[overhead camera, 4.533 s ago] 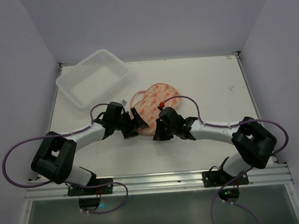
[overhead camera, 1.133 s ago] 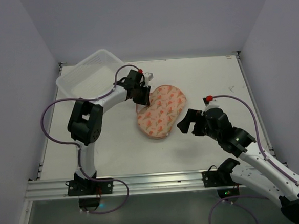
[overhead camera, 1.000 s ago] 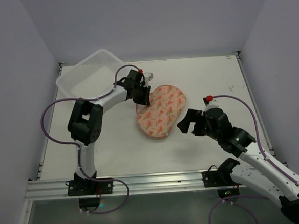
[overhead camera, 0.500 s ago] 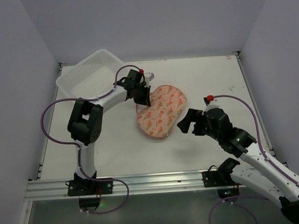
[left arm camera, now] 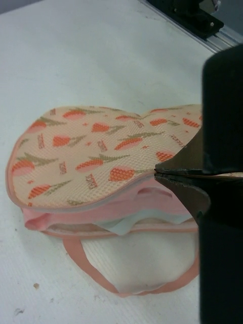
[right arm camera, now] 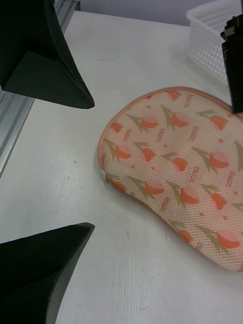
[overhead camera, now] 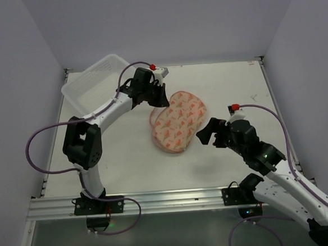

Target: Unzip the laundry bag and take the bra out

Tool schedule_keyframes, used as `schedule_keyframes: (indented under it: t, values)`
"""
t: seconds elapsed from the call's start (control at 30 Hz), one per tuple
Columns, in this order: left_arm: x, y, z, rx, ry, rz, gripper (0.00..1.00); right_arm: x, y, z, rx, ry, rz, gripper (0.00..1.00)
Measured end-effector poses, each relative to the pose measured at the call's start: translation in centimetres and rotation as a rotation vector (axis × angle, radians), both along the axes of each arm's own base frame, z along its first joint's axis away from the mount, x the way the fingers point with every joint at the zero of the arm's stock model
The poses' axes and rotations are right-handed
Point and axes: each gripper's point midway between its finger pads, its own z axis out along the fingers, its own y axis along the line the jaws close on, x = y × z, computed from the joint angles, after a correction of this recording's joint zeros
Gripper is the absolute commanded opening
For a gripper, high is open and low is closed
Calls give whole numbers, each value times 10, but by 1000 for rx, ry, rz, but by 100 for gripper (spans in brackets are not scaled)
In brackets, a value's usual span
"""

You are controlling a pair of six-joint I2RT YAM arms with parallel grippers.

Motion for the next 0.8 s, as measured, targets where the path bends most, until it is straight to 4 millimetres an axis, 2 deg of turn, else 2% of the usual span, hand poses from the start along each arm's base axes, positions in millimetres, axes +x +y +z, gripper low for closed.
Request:
schedule_keyframes:
  t: [0.1,0.17,0.33,0.43,0.53,0.57,0.63,0.67,0.73,0.8]
  values:
    - [-9,-14,19,-38,-27,-20,0,1,-4,9,13,-33,-21,96]
    - [-22,-33,28,-64,-38,-54,0,0,-8,16,28,-61,-37,96]
    - [-80,-100,37,-133,-19,-201,0,-1,-24,39,68,-154,-102,97]
    - [-114,-139,36,-163,-7,-288,2,-5,-40,59,108,-235,-159,98]
    - [-149,-179,23,-178,23,-374,28,-12,-60,80,155,-321,-226,99]
    - [-162,-190,16,-176,37,-401,47,-15,-67,86,169,-347,-249,99]
    - [-187,-209,1,-162,64,-453,65,-20,-79,95,188,-385,-291,99]
    - [-199,-218,-4,-157,77,-477,79,-22,-86,99,194,-402,-313,99]
    - [-220,-230,-12,-149,88,-518,88,-26,-97,104,199,-424,-353,99]
    - [-238,-236,-13,-145,94,-550,91,-29,-108,107,194,-438,-392,99]
